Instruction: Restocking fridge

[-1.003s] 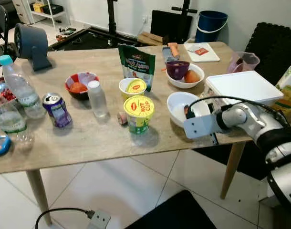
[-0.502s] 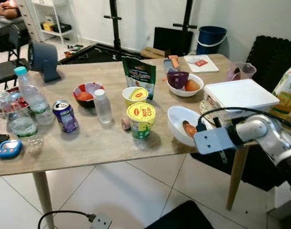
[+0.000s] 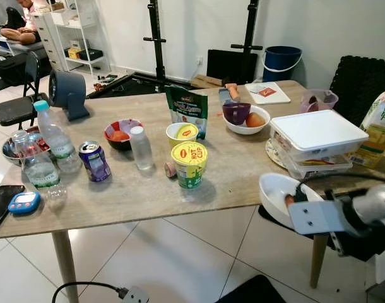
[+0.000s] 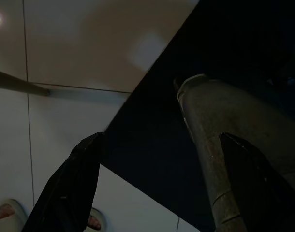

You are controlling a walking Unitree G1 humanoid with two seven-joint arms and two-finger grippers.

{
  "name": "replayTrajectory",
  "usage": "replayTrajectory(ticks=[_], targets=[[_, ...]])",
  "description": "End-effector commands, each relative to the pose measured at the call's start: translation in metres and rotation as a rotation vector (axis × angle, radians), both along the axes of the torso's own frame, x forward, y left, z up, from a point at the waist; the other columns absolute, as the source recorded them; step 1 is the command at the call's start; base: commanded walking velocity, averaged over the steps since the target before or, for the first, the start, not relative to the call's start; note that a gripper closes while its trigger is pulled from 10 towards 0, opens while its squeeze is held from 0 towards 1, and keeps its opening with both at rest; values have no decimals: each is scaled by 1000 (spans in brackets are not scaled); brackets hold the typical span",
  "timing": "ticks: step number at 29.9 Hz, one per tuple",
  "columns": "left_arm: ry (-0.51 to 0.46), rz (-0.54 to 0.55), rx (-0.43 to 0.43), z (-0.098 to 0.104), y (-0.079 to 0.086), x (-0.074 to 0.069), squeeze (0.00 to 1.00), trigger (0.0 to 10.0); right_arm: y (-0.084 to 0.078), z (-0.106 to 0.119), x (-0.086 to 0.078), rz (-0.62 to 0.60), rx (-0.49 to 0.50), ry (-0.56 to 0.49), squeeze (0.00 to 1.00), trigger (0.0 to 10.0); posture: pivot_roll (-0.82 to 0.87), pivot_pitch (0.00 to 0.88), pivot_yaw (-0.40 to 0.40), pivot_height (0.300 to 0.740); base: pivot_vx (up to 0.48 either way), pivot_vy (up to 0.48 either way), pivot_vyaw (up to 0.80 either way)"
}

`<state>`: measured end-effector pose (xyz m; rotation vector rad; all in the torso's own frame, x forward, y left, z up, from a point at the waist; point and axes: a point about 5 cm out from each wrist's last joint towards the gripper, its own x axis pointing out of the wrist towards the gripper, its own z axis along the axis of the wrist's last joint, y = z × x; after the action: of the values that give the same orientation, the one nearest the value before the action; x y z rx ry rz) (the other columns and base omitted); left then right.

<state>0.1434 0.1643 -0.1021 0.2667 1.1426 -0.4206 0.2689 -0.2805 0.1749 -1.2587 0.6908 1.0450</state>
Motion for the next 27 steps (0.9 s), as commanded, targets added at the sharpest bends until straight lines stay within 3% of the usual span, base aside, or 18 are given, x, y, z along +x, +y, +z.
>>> replayTrajectory(ticks=[1, 4, 6, 13, 15, 17, 18, 22, 24, 25, 27], targets=[[61, -10, 21, -5, 6, -14, 0, 10000, -1, 1, -1, -11, -7, -5, 0, 10000, -145, 3, 46, 740, 0, 0, 0], [63, -19, 26, -5, 6, -15, 0, 10000, -17, -8, -15, -133, -32, 16, 0, 10000, -155, 10, 55, 740, 0, 0, 0], [64, -20, 27, -5, 6, -15, 0, 10000, -21, -11, -17, -159, -34, 16, 0, 10000, -155, 10, 55, 740, 0, 0, 0], [67, -23, 32, -5, 7, -16, 0, 10000, -60, -32, -27, -423, -114, -45, 0, 10000, -158, 15, 61, 740, 0, 0, 0], [67, -23, 33, -5, 8, -16, 0, 10000, -63, -33, -26, -445, -121, -57, 0, 10000, -158, 15, 61, 740, 0, 0, 0], [68, -24, 35, -5, 8, -16, 0, 10000, -76, -46, -32, -566, -124, -72, 0, 10000, -159, 17, 63, 740, 0, 0, 0], [70, -26, 36, -5, 8, -17, 0, 10000, -83, -64, -40, -670, -111, -51, 0, 10000, -160, 19, 64, 740, 0, 0, 0], [72, -27, 36, -6, 8, -17, 0, 10000, -85, -80, -45, -746, -86, -43, 0, 10000, -160, 19, 64, 740, 0, 0, 0], [74, -28, 34, -6, 7, -18, 0, 10000, -85, -104, -53, -846, -82, -34, 0, 10000, -166, 22, 62, 740, 0, 0, 0], [76, -29, 32, -6, 6, -19, 0, 10000, -81, -128, -60, -918, -68, -10, 0, 10000, -166, 25, 59, 740, 0, 0, 0], [76, -29, 30, -6, 5, -19, 0, 10000, -77, -139, -63, -946, -52, -1, 0, 10000, -166, 25, 59, 740, 0, 0, 0]])
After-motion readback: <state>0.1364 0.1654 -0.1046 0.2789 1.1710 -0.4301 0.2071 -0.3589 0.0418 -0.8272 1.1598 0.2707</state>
